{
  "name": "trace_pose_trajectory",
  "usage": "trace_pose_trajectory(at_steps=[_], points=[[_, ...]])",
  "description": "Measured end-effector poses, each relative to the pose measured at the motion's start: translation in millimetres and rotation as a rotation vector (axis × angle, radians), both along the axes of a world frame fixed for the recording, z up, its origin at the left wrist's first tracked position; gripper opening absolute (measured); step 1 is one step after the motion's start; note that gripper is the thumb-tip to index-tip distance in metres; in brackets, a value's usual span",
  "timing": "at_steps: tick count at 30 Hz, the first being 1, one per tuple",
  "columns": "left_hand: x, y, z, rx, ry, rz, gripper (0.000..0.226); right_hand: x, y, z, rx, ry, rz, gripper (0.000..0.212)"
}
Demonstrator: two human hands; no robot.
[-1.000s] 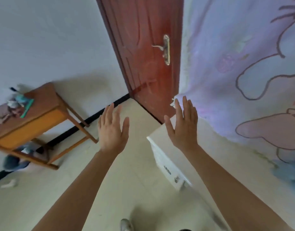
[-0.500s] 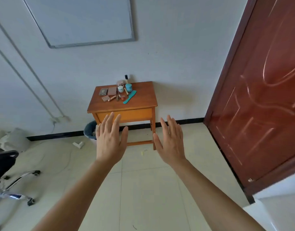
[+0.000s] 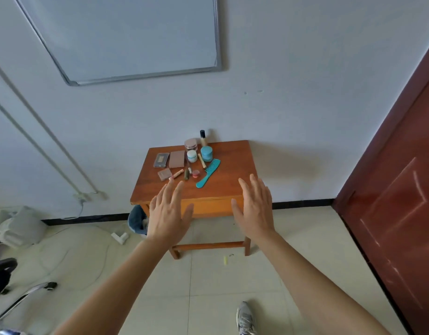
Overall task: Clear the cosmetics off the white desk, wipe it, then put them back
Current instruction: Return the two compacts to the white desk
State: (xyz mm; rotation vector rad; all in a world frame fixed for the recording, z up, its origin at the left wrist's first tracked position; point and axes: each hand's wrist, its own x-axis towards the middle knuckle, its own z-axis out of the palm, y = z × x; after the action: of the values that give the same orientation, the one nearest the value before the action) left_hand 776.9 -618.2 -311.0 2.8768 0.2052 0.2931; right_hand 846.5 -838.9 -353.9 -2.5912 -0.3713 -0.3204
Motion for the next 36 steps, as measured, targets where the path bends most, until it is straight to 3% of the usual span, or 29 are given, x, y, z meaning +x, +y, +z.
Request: trace_pose_trajectory(at_steps=[7, 14, 27, 36], points=[[164.6, 54.9, 10.4, -0.057, 0.175, 0.130, 0.069, 175.3, 52.8, 27.0, -0.044, 0.086, 0.040, 0.061], [269.2, 125.2, -22.1, -0.085, 0.289, 0.163, 0.079, 275.3, 118.8, 5.6, -0.140, 0.212, 0.094, 0.064], [412.7, 298.2, -139.0, -0.195, 0.534, 0.097, 0.058, 381.5, 291.9, -59.1, -0.168, 0.542, 0.067, 0.050], [445.7, 304.6, -191.1, -0.085, 0.572, 0.189, 0.091, 379.1, 364.7, -111.9, -0.263, 0.631, -0.028, 0.056]])
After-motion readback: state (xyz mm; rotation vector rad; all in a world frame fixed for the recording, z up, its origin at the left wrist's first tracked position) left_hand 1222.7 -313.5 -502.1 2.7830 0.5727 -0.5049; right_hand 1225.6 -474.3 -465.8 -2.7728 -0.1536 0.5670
